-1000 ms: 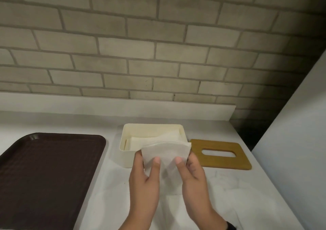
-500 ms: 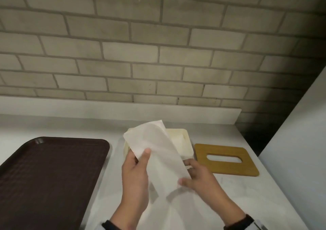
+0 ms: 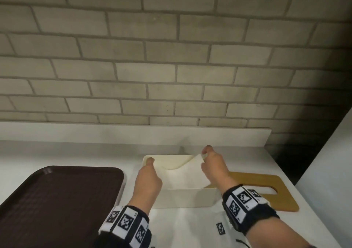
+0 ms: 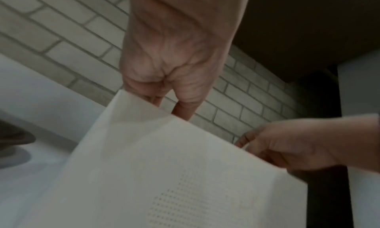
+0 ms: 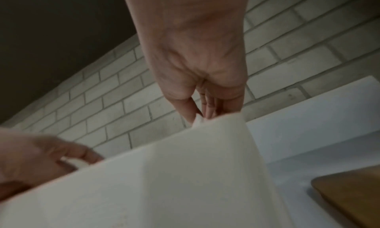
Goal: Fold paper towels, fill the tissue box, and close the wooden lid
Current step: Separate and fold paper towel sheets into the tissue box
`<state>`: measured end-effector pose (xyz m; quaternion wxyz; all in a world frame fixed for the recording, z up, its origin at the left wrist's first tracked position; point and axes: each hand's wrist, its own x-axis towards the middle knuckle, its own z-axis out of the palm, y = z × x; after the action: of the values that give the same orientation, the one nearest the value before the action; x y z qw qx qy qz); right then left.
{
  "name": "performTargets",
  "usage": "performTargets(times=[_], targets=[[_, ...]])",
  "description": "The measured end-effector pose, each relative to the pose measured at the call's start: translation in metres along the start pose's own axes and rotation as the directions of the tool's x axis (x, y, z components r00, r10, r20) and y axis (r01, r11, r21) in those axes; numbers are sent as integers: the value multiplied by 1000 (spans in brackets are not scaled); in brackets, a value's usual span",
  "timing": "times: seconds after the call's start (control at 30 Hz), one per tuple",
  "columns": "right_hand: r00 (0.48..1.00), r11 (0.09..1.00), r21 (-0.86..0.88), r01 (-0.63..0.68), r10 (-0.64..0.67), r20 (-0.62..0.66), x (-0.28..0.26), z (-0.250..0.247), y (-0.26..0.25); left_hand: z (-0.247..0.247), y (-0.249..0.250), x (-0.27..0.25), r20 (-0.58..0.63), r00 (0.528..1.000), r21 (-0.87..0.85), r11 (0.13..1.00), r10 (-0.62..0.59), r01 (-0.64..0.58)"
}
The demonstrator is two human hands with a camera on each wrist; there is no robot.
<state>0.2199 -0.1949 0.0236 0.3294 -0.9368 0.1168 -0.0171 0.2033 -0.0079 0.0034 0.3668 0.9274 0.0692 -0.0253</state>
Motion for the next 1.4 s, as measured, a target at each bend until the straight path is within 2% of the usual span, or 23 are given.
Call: performTargets(times=[0.1,0.27,0.4,0.47,0.57,0.63,0.7,0.73,0.8,0.83,0.9,1.0,1.07,1.13,1.2,1.23,1.27,1.33,1.4], targets=[[997,981,-182,69,-66,26,1,9,-1,6,-3,11,48,998,199,979,38,-46],[993,947,-306,104,-83,81,1,19,1,5,-4,20,42,996,265,961,75,-84],[983,884,-436,170,-123,136,-1,24,4,6,1,18,49,993,433,893,110,-121],[982,872,-462,161,-93,167,-4,25,1,6,5,18,60,992,495,860,109,-124],[980,767,-610,196,-143,136,-10,27,-8,7,9,19,69,989,551,821,134,-149],[963,700,-662,268,-220,157,-10,29,-13,13,9,25,135,967,560,788,217,-255],[936,747,-566,348,-241,257,-6,35,-15,21,6,33,255,936,491,801,243,-343],[914,781,-501,373,-218,342,-3,38,-14,24,4,36,318,924,452,823,212,-344],[857,797,-460,391,-133,499,4,43,-12,25,2,42,419,900,478,814,118,-329],[842,783,-484,391,-91,532,8,45,-9,25,1,46,450,890,517,790,78,-331],[849,736,-564,374,-26,528,17,47,-2,23,0,49,462,886,589,732,41,-341],[885,720,-622,308,23,465,18,44,2,17,-2,43,409,912,647,692,38,-319],[925,775,-580,251,-16,379,5,35,-6,8,1,34,349,935,599,751,66,-277],[971,850,-482,212,-126,204,-18,24,-17,-8,6,15,246,958,486,837,145,-251],[963,890,-372,262,-266,42,-49,17,-28,-28,4,-13,112,970,384,891,216,-243],[961,917,-293,271,-277,21,-66,17,-32,-37,-1,-30,62,974,339,913,219,-227],[966,943,-208,260,-253,57,-81,19,-35,-46,-8,-47,22,980,294,935,199,-196],[956,980,-81,180,-154,250,-106,30,-36,-62,-25,-82,-38,994,201,975,105,-95],[890,989,-109,101,-41,453,-124,49,-34,-70,-46,-112,-81,997,143,990,5,6]])
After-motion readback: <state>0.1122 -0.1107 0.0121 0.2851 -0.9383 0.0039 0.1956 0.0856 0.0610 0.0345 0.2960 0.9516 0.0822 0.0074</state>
